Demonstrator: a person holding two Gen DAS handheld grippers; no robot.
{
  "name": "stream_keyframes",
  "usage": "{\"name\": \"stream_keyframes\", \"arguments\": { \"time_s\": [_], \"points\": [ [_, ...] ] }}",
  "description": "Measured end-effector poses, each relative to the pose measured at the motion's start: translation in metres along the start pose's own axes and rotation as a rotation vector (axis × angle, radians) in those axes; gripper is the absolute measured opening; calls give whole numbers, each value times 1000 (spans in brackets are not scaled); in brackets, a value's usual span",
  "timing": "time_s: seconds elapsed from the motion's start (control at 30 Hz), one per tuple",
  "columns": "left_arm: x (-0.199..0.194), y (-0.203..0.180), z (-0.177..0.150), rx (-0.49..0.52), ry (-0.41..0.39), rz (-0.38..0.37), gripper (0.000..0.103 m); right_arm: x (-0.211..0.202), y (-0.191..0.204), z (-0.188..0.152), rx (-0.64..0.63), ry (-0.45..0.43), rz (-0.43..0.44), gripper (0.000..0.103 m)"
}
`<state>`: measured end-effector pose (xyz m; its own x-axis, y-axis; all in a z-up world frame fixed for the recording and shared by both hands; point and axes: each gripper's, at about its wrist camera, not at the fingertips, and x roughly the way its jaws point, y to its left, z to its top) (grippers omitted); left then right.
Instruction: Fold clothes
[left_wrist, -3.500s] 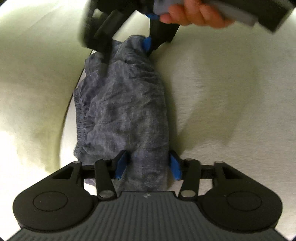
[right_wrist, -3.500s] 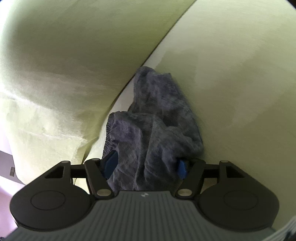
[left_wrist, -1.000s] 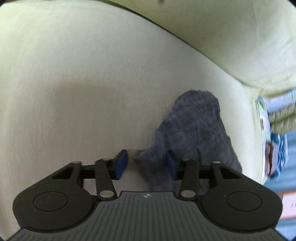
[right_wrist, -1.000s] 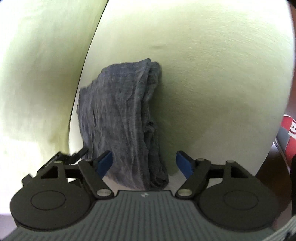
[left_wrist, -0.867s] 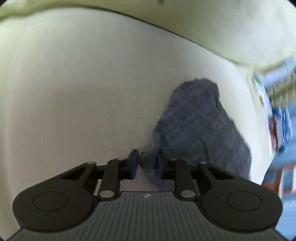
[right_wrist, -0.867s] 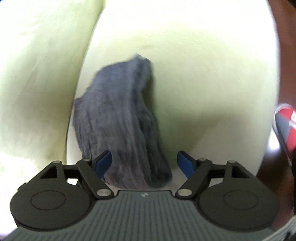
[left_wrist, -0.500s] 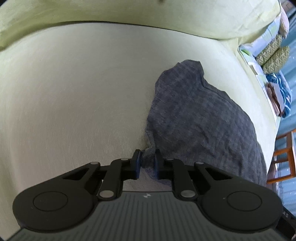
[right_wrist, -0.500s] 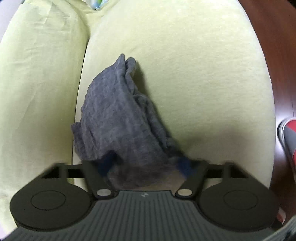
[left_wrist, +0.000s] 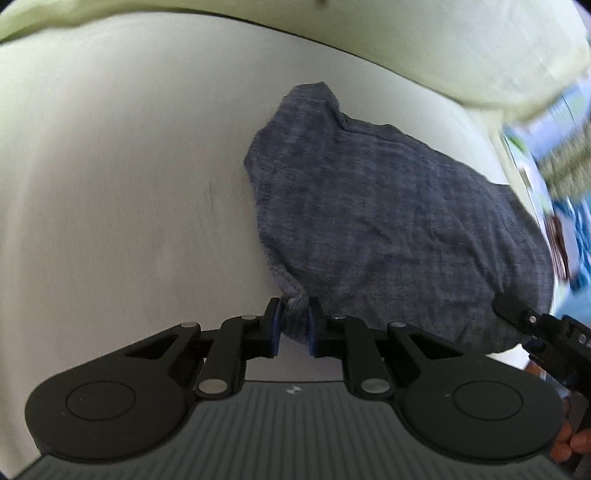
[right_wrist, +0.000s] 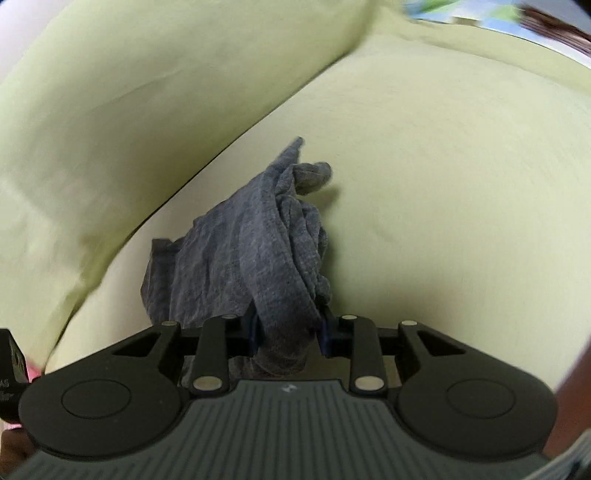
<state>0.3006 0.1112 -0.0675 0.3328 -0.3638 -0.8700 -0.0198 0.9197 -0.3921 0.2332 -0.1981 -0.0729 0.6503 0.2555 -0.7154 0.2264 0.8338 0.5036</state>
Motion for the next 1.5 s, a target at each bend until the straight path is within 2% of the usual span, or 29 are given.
{"name": "stream_keyframes", "arguments": {
  "time_s": [0.13, 0.2, 0.3, 0.4, 0.5, 0.63, 0.67, 0.7, 0.77, 0.87, 0.93, 0.97, 1.03, 1.13, 1.23, 1.27, 1.3, 1.37, 1.43, 1.5],
  "points": [
    [-2, -21, -34, -126, -62, 40, 16, 6, -41, 23, -65, 90, 72, 26],
    [-2, -39, -54, -160, -82, 52, 16, 6, -56, 29, -64, 108, 88, 26],
    [-2, -50, -66, -187, -110, 85, 16, 4, -71, 38, -27, 140, 130, 27],
    [-4, -48, -65, -190, -114, 99, 19, 10, -88, 46, 38, 198, 169, 38],
    [-22, -45, -65, -142, -125, 132, 18, -2, -95, 46, 81, 184, 142, 42],
    [-57, -45, -63, -55, -141, 150, 17, -52, -71, 45, -59, -3, 12, 40],
    [-62, -49, -62, -26, -149, 139, 17, -62, -62, 45, -97, -38, -7, 37],
    [-66, -58, -59, 24, -165, 110, 17, -64, -57, 44, -112, -47, 11, 35],
    [-58, -76, -52, 102, -189, 57, 17, -57, -42, 38, -165, -19, 67, 31],
    [-23, -90, -51, 187, -141, 34, 17, -29, -16, 25, -272, 75, 168, 25],
    [-3, -89, -55, 236, -115, 50, 9, -10, -22, 23, -336, 121, 104, 15],
    [2, -82, -62, 267, -127, 55, 9, -6, -35, 25, -342, 130, 81, 0],
    [9, -69, -73, 323, -154, 55, 9, -8, -61, 28, -330, 128, 103, 0],
    [10, -53, -75, 370, -194, -8, 8, -15, -82, 27, -366, 103, 185, 0],
    [10, -57, -81, 463, -241, 7, 8, -17, -80, 28, -410, 77, 225, 0],
    [8, -60, -83, 474, -251, 15, 8, -22, -78, 29, -427, 49, 235, 0],
    [5, -63, -85, 488, -264, 24, 8, -34, -74, 31, -457, -14, 259, 5],
    [2, -70, -90, 502, -296, 51, 8, -47, -65, 30, -512, -131, 287, 8],
    [2, -74, -96, 512, -324, 76, 8, -53, -58, 22, -602, -212, 268, 10],
    [0, -79, -110, 498, -378, 131, 8, -51, -56, 11, -658, -236, 224, 10]
  ]
}}
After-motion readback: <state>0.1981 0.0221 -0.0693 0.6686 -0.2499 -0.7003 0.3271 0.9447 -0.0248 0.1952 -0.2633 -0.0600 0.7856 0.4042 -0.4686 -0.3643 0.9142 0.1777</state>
